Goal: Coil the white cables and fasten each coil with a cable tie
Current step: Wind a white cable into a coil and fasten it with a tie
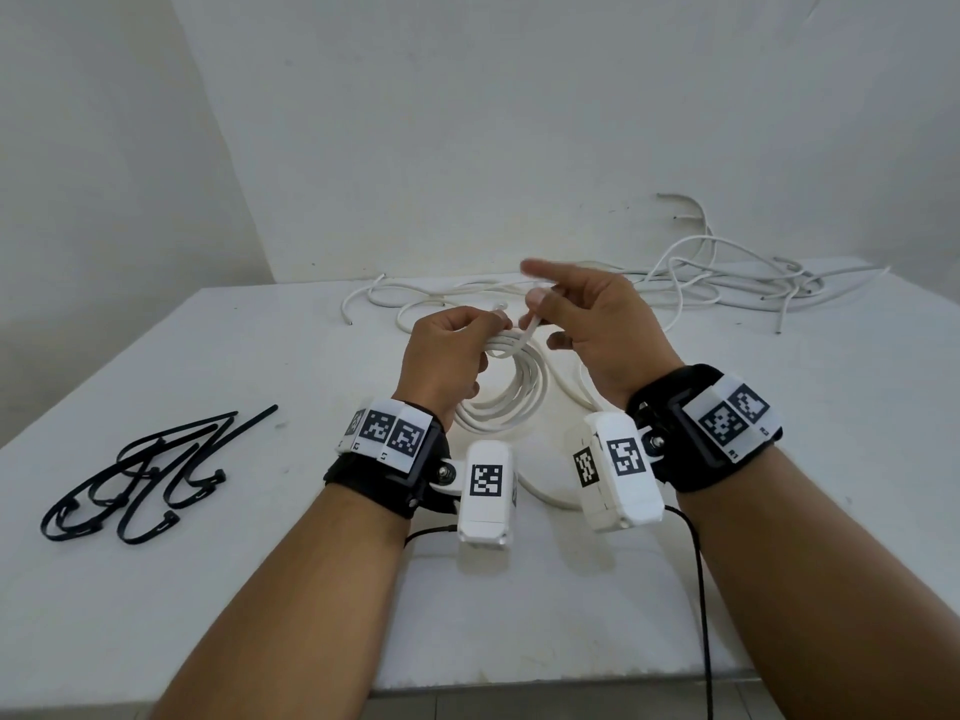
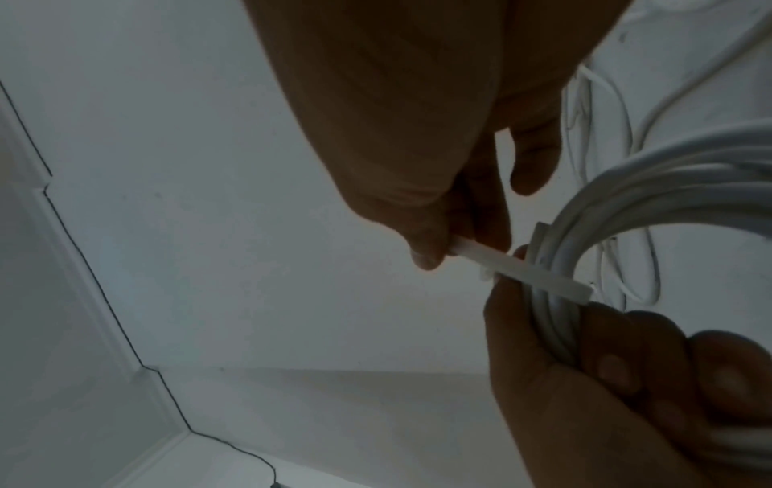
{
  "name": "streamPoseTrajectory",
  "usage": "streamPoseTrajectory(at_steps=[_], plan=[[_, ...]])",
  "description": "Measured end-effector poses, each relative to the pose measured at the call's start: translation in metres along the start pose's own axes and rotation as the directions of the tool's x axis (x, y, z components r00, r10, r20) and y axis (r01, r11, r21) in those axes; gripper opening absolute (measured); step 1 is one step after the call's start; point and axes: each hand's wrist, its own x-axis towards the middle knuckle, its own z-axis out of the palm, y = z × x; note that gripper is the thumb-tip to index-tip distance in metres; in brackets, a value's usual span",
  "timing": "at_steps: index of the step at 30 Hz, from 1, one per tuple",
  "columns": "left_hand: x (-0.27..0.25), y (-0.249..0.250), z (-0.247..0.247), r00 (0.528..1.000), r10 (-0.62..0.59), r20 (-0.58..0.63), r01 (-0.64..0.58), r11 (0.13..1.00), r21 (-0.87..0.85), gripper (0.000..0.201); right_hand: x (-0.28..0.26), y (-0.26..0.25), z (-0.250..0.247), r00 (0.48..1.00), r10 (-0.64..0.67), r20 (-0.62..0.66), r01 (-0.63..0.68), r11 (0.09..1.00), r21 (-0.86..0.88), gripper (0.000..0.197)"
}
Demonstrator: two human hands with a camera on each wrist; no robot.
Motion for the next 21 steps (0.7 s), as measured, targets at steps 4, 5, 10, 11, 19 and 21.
streamPoseTrajectory(at_steps=[4,5,10,11,19,21], plan=[[0.0,0.002,0.0,1.0,-0.005,-0.007,0.004,1.0,-0.014,0.018,-0.002,-0.004,0.004,0.988,-0.019,-0.152,0.045,0.984,0.17,0.02],[-0.001,0.002,0.002,1.0,-0.004,-0.005,0.004,1.0,-0.013,0.018,-0.003,-0.004,0.004,0.986,-0.032,-0.165,0.06,0.984,0.167,0.019],[-0.001,0.0,0.003,1.0,-0.003,-0.021,0.003,1.0,0.015,0.02,-0.002,0.002,0.006,0.984,-0.139,-0.11,0.127,0.986,-0.108,0.013],[0.0,0.0,0.002,1.0,-0.004,-0.027,0.004,1.0,0.02,0.02,-0.002,0.003,0.007,0.986,-0.152,-0.073,0.137,0.975,-0.175,0.014],[0.001,0.001,0.001,0.999,0.002,-0.04,0.0,0.999,0.047,0.018,0.001,0.007,0.005,0.979,-0.186,-0.086,0.152,0.94,-0.305,0.014],[0.001,0.001,0.001,0.999,0.003,-0.045,0.0,0.998,0.058,0.02,0.001,0.007,0.006,0.977,-0.188,-0.097,0.146,0.932,-0.332,0.016]])
